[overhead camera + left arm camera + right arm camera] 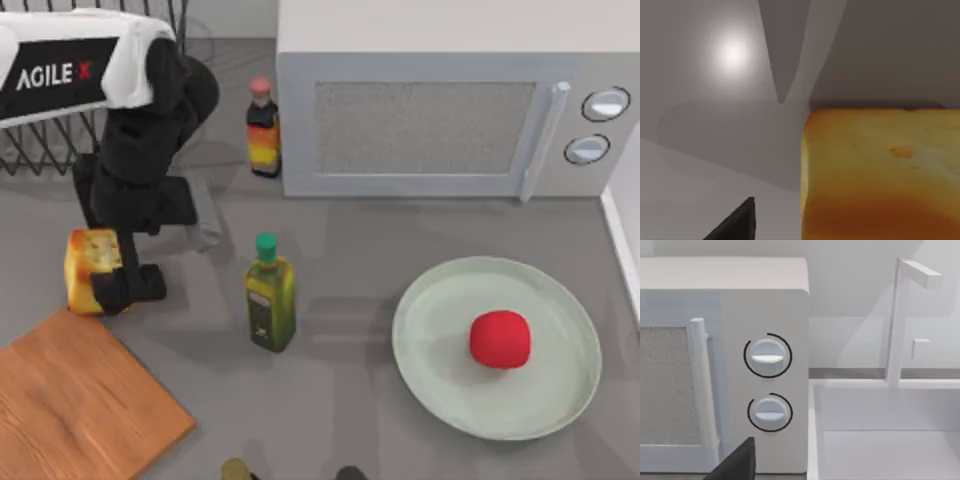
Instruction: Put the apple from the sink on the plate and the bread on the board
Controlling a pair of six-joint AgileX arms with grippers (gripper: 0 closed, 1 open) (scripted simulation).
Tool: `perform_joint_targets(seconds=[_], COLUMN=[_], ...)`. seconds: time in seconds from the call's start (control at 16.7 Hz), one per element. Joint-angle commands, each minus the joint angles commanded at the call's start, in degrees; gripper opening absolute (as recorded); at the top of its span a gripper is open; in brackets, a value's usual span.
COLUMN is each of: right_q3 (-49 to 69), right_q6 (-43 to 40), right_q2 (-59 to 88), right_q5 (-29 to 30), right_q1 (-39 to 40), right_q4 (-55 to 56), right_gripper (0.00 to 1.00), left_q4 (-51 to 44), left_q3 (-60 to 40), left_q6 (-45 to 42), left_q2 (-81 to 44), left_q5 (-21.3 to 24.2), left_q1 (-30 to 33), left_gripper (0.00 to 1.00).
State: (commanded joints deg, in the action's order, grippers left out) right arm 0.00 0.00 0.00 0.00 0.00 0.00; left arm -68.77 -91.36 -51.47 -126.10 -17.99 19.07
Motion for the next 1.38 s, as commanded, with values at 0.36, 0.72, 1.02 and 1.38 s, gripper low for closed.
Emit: perform_joint_targets(seconds=[0.36, 0.72, 1.02, 1.38], right_q3=[0.0, 0.0, 0.0, 0.0], right_q6=[0.0, 0.0, 0.0, 0.0], right_q2=[0.0, 0.0, 0.0, 0.0], right_q5=[0.0, 0.0, 0.0, 0.0], right_q1=[0.0, 0.0, 0.0, 0.0], right_q4=[0.0, 0.0, 0.0, 0.0], right_gripper=[1.0, 1.0, 1.0, 1.0], left_q4=[3.8, 3.8, 3.8, 3.8], left_q3=[3.5, 3.5, 3.5, 3.5], left_q6=[-1.0, -1.0, -1.0, -1.0], left_q2=[-0.3, -0.3, -0.3, -0.3], left_q5=[-0.2, -0.2, -0.2, -0.2], left_q1=[-1.0, -1.0, -1.0, -1.0], left_gripper=[1.0, 0.62, 0.25, 0.0])
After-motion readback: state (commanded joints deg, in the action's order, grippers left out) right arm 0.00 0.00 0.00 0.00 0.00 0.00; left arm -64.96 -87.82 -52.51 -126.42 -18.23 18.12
